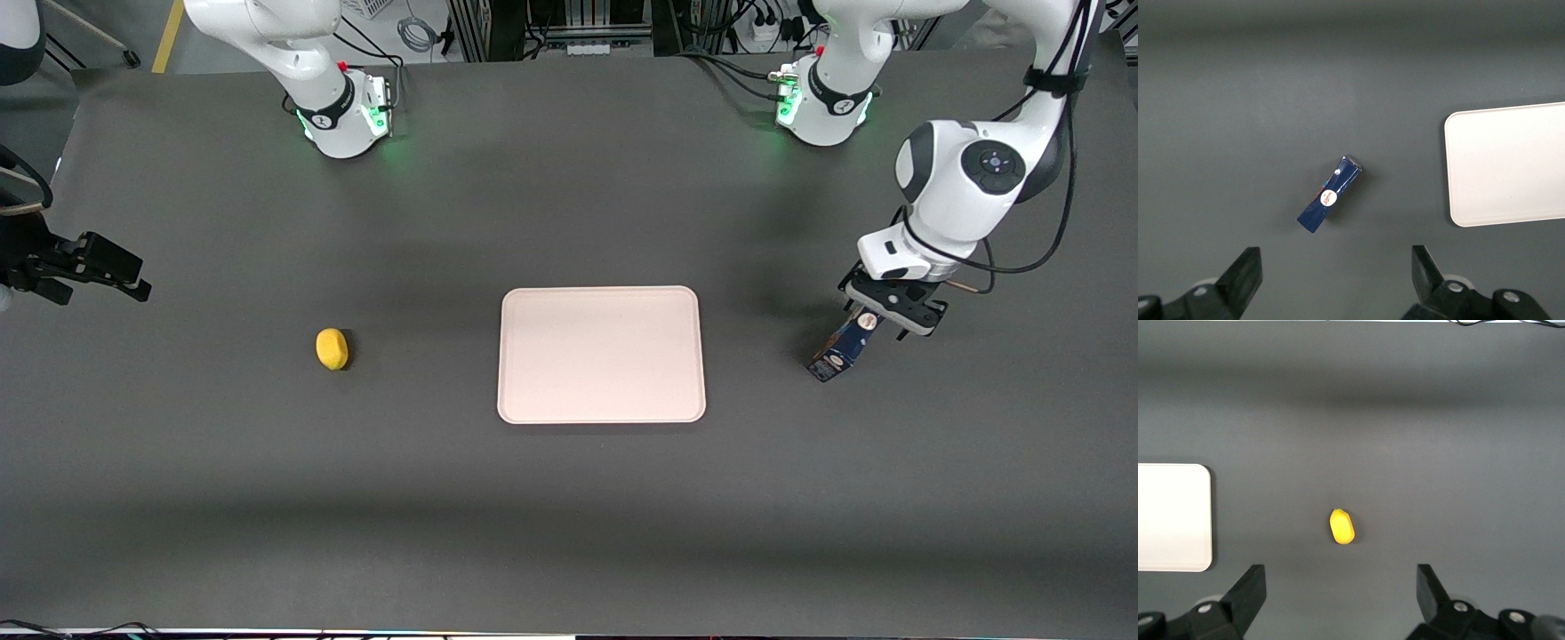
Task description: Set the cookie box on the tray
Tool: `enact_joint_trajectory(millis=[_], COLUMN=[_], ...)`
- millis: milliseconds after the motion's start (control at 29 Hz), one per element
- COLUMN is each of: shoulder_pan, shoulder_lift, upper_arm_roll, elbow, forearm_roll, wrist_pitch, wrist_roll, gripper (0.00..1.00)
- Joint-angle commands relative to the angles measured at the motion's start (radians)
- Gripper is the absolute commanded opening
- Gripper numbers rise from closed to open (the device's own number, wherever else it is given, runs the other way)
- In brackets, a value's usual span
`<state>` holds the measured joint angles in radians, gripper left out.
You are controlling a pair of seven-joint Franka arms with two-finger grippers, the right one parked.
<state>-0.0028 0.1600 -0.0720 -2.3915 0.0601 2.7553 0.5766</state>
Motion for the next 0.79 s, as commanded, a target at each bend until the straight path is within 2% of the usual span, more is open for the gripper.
enact_joint_trajectory(millis=[0, 310, 379, 414, 759], shoulder_pan=[-0.008, -0.008, -0.008, -0.008, -0.008], shoulder_lift=[-0.083, -0.191, -0.203, -0.206, -0.201], upper_arm_roll=[-0.003, -0.069, -0.08, -0.097, -0.097], elbow=[0.063, 0.208, 0.262, 0.388, 0.569], forearm_roll=[0.004, 0.003, -0.006, -0.016, -0.051], wrist_pitch=[-0.163, -0.495, -0.603, -0.781, -0.977], wrist_roll=[-0.038, -0.188, -0.216, -0.23, -0.238], gripper=[0.16, 0.16, 0.15, 0.16, 0.15])
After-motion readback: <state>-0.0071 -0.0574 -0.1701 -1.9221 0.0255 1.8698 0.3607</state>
